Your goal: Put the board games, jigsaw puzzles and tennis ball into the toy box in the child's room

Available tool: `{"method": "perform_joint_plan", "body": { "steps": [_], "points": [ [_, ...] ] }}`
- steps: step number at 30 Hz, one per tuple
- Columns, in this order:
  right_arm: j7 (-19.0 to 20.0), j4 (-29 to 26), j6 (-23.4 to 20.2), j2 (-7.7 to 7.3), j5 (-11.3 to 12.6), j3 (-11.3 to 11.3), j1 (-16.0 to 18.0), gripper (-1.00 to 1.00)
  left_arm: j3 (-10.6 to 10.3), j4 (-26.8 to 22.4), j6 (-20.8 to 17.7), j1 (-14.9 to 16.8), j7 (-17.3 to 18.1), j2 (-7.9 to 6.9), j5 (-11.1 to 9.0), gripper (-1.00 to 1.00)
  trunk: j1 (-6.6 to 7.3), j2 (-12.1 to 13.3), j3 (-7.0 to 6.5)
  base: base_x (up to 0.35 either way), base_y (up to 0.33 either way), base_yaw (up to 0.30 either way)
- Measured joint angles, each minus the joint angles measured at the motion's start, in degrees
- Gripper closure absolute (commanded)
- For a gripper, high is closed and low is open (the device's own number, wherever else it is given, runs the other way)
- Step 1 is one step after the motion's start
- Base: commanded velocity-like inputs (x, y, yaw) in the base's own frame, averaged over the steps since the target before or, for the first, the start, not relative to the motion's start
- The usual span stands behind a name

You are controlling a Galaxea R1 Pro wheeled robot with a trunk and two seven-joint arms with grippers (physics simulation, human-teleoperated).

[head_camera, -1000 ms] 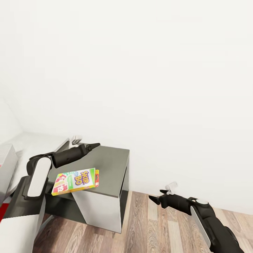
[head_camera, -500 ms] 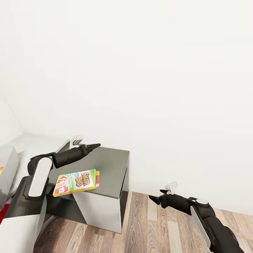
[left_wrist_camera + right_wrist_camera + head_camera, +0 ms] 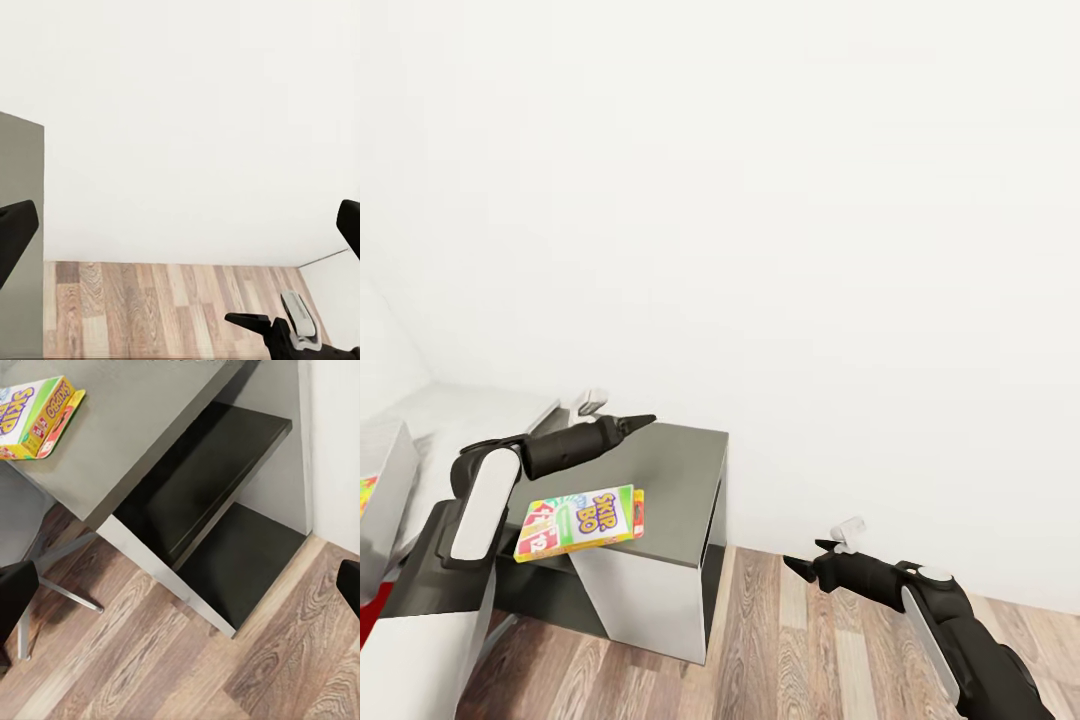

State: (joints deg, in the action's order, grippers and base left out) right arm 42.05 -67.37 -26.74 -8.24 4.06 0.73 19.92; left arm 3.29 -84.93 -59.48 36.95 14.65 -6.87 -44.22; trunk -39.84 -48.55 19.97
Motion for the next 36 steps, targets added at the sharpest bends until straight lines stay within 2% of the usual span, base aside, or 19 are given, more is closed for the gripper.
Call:
{"method": "perform_joint_plan", "body": {
  "steps": [16,25,36],
  "points": [
    [0.06,0.07,0.02,0.09,0.07,0.01,0.0,-1.0,-0.56,0.11,0.03,0.01,-0.03,-0.07,0.06,-1.0,3.52,6.43,-2.88,0.0,0.0,0.0],
    [0.02,0.09,0.08,1.16,-0.06,-0.01,0.0,-1.0,-0.56,0.17,0.03,0.05,-0.03,-0.05,0.06,-1.0,5.5,10.04,-4.5,0.0,0.0,0.0],
    [0.0,0.09,0.11,1.43,-0.05,-0.02,0.0,-1.0,-0.63,0.2,-0.01,0.07,0.03,-0.04,0.02,-1.0,7.92,14.46,-6.48,0.0,0.0,0.0]
  ]
}}
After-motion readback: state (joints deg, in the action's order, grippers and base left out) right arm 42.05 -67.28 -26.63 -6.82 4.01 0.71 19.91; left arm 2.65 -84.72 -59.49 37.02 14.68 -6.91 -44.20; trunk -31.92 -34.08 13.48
